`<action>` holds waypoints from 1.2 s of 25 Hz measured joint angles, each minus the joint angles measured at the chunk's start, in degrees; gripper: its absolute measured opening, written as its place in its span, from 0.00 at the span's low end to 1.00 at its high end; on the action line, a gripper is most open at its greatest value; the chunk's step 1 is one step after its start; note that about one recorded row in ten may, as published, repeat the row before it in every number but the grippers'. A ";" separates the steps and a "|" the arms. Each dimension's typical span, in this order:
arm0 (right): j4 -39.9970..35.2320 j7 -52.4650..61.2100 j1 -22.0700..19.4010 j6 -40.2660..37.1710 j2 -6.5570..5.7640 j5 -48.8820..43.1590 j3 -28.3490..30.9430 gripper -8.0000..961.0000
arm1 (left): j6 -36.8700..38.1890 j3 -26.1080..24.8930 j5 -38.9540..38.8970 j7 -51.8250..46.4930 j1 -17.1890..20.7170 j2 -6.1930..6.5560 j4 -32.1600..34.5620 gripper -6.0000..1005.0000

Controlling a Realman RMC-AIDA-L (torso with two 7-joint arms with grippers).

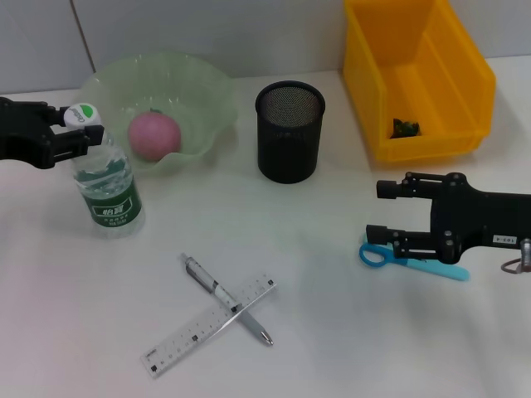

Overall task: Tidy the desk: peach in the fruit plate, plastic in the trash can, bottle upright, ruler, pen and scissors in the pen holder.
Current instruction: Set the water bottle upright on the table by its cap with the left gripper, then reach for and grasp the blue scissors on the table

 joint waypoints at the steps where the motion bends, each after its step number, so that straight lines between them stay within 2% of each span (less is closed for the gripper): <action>1: 0.06 0.00 0.09 0.00 0.00 -0.01 0.08 0.73 | -0.03 0.03 0.03 0.00 -0.06 0.03 -0.03 0.44; 11: 0.27 0.00 0.25 0.00 -0.07 -0.15 0.25 0.73 | -0.49 -0.11 0.38 -0.25 -0.12 0.01 -0.25 0.44; 14: 0.27 -0.01 0.25 0.00 -0.09 -0.19 0.25 0.73 | -0.50 -0.12 0.35 -0.36 -0.12 0.00 -0.25 0.60; 19: 0.27 -0.01 0.25 0.00 -0.09 -0.22 0.26 0.73 | -0.48 -0.51 0.17 -0.22 -0.12 -0.11 -0.25 0.73; 24: 0.27 -0.01 0.25 0.00 -0.18 -0.22 0.25 0.73 | 0.39 -1.07 -0.82 0.35 -0.01 -0.07 -0.08 0.81; 30: 0.04 0.33 0.25 0.00 -0.29 -0.17 0.25 0.73 | 3.82 -4.33 -7.01 4.09 1.70 -0.28 0.52 0.81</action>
